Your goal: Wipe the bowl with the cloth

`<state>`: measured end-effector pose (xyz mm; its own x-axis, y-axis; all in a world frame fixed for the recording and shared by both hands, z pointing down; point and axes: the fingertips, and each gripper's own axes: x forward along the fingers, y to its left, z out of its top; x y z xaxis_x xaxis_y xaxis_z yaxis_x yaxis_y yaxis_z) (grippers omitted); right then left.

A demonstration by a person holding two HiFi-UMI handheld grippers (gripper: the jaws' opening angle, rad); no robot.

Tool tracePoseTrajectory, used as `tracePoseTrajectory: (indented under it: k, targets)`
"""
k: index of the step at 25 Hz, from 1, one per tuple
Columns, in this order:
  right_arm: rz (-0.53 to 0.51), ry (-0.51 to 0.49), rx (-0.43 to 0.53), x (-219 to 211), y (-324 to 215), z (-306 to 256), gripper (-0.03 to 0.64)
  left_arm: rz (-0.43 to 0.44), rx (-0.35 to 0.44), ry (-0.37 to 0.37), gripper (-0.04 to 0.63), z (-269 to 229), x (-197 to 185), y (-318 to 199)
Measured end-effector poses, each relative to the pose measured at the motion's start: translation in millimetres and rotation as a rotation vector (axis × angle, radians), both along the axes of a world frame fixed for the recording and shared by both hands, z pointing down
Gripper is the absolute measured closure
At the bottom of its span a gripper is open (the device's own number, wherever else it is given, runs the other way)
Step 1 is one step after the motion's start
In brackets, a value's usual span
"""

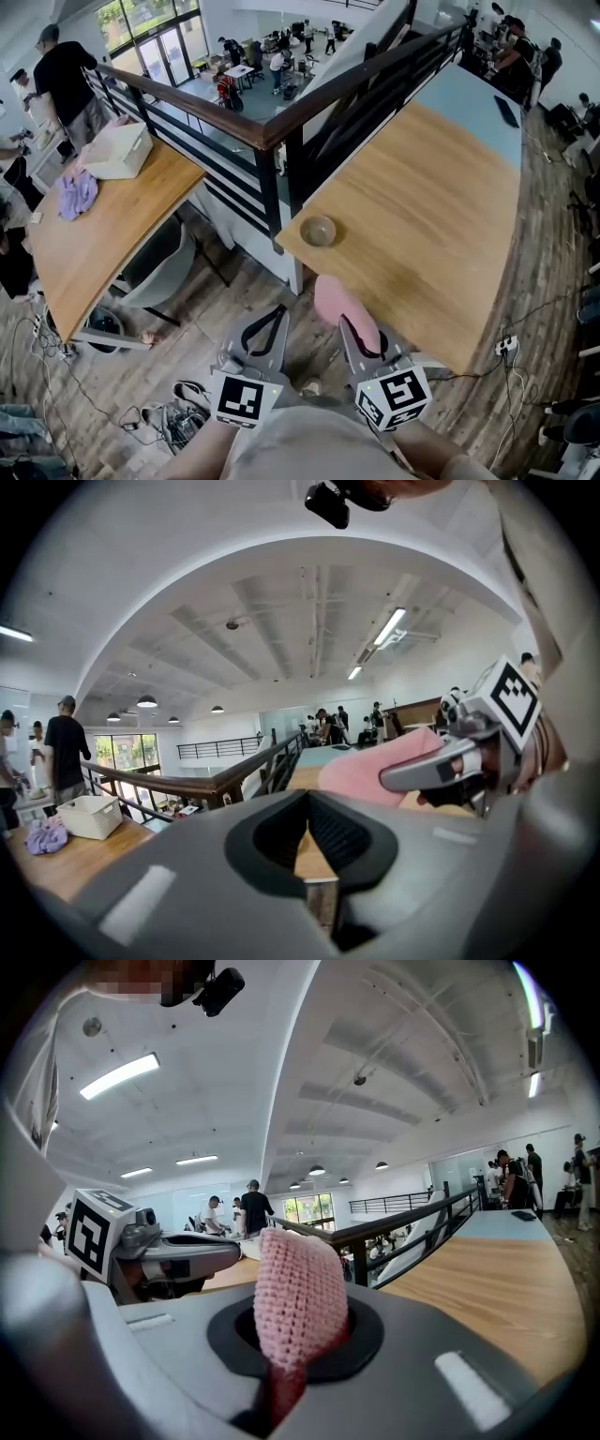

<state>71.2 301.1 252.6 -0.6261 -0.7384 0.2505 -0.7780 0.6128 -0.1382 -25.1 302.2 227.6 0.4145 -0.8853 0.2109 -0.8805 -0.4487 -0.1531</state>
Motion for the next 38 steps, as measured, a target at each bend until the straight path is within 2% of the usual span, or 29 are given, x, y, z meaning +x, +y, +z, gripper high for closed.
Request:
tracePoseTrajectory:
  k: [8, 11, 16, 29, 33, 38]
  targets:
    - [-0.016, 0.003, -0.007, -5, -11, 3, 0.601, -0.005, -0.011, -0.009, 0.594, 9, -4, -4]
    - [-0.009, 0.011, -0.010, -9, -23, 6, 0.601, -0.010, -0.023, 0.015, 0.594, 14, -8, -16]
    - [0.012, 0.029, -0.017, -16, -49, 11, 0.601, 0.013, -0.021, 0.004, 0.594, 22, -17, -45]
    - [0.109, 0.049, -0.072, -53, -175, 43, 0.601, 0.138, -0.051, 0.007, 0.594, 55, -45, -182]
    - [0.134, 0.017, -0.120, -70, -213, 52, 0.601, 0.181, -0.083, 0.011, 0.594, 67, -56, -222]
    - [0.187, 0.025, -0.130, -78, -252, 38, 0.601, 0.235, -0.127, 0.014, 0.594, 63, -65, -263]
